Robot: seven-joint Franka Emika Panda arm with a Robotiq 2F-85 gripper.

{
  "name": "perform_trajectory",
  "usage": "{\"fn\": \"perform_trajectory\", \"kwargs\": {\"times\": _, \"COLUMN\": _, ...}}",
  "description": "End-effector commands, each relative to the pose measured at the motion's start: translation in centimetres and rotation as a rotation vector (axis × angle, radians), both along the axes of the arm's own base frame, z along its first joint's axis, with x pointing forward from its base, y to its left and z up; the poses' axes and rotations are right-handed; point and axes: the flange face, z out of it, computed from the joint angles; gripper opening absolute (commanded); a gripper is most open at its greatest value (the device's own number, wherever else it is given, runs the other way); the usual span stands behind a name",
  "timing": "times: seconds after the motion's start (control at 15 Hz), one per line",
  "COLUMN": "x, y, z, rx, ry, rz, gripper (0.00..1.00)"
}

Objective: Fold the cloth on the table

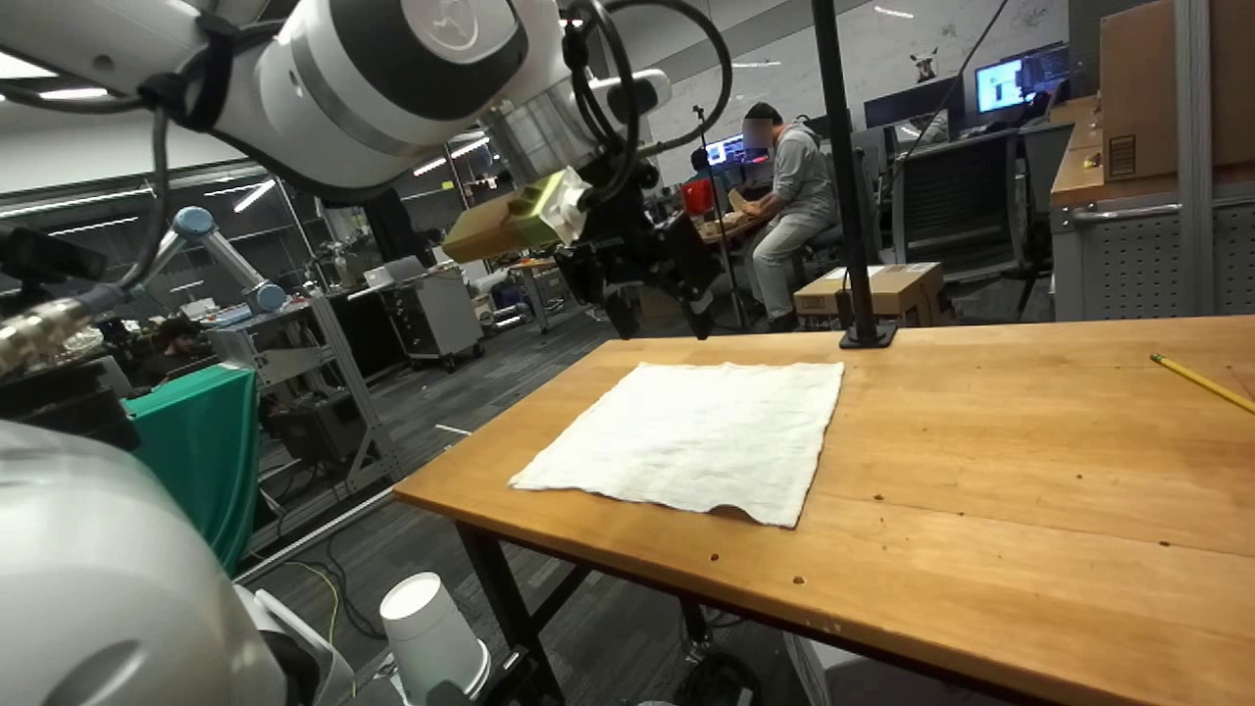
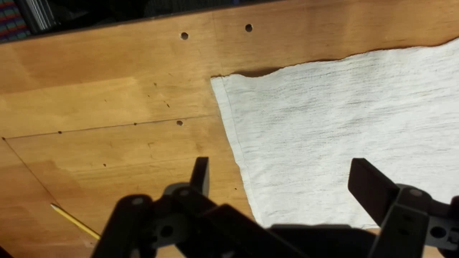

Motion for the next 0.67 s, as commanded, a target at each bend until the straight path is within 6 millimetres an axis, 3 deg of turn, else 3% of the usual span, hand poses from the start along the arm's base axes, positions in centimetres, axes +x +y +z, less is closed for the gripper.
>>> {"fn": "perform_trajectory", "kwargs": {"times": 0.0, "x": 2.6, "y": 0.1, "z": -3.3, "rx": 0.004, "ry": -0.024, "rz": 0.081, "gripper": 1.00}}
{"fn": "perform_trajectory", "kwargs": {"times": 0.27, "x": 4.7, "y": -1.5, "z": -8.1, "rx": -0.009, "ry": -0.030, "rz": 0.135, "gripper": 1.00}}
{"fn": "perform_trajectory", "kwargs": {"times": 0.6, "x": 5.4, "y": -4.5, "z": -13.3, "rx": -0.011, "ry": 0.014, "rz": 0.166, "gripper": 1.00}}
